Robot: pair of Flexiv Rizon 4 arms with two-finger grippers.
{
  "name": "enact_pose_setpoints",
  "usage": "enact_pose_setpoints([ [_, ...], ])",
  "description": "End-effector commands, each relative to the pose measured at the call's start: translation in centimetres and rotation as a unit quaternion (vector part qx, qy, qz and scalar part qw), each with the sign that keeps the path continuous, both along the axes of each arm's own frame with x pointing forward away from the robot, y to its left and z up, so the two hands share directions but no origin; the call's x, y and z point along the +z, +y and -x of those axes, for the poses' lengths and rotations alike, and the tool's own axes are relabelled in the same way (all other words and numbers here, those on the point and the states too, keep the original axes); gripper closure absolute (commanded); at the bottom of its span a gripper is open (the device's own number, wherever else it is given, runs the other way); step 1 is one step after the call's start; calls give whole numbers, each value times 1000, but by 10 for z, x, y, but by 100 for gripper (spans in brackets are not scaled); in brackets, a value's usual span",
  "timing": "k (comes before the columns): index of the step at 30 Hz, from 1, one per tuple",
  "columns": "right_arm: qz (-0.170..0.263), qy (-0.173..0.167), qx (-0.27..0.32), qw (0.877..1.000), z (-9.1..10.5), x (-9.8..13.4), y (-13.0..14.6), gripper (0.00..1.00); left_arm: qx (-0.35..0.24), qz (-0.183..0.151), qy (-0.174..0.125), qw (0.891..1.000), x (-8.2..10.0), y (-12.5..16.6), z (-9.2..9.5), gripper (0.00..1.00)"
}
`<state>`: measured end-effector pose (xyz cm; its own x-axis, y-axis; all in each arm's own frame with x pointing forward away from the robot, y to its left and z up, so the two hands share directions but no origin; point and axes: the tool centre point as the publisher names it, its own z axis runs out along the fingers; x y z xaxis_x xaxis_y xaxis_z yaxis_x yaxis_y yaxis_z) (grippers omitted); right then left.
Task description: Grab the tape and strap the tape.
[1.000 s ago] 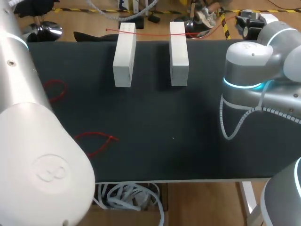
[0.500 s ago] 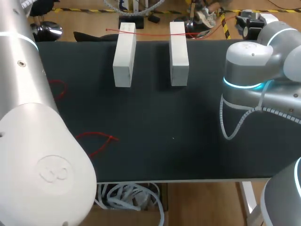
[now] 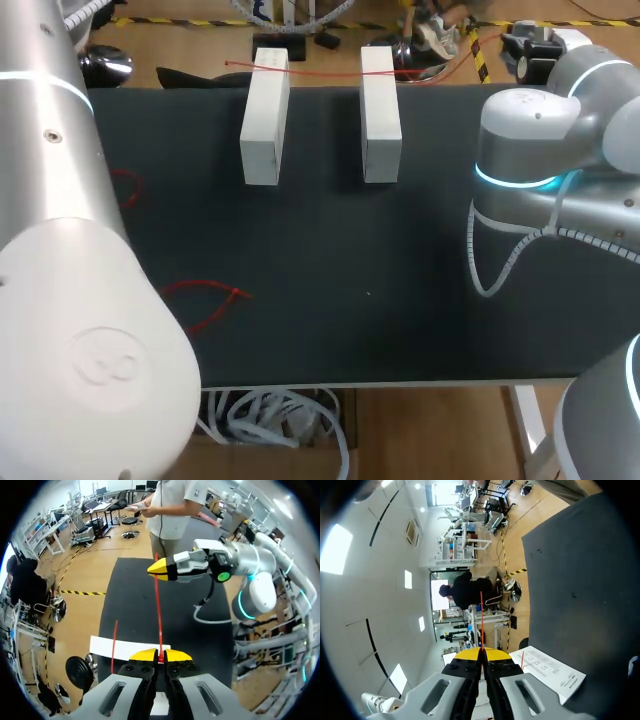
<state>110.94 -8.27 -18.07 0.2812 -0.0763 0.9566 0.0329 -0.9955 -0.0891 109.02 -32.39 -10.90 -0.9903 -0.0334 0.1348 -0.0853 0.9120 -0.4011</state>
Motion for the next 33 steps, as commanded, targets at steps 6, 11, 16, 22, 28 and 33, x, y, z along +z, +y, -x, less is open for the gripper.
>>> enact_pose_setpoints([
  [6,1,3,0,1000,0,2,0,100,-1,9,2,1000,-5,6,-2,100],
  [11,1,3,0,1000,0,2,0,100,-1,9,2,1000,-5,6,-2,100],
  [16,1,3,0,1000,0,2,0,100,5,7,-12,1000,-4,7,-2,100],
  [22,1,3,0,1000,0,2,0,100,8,-11,-18,1000,-2,7,-3,100],
  [28,1,3,0,1000,0,2,0,100,10,-19,-14,1000,-3,7,-3,100],
  [33,1,3,0,1000,0,2,0,100,7,-26,-13,1000,-2,8,-3,100],
])
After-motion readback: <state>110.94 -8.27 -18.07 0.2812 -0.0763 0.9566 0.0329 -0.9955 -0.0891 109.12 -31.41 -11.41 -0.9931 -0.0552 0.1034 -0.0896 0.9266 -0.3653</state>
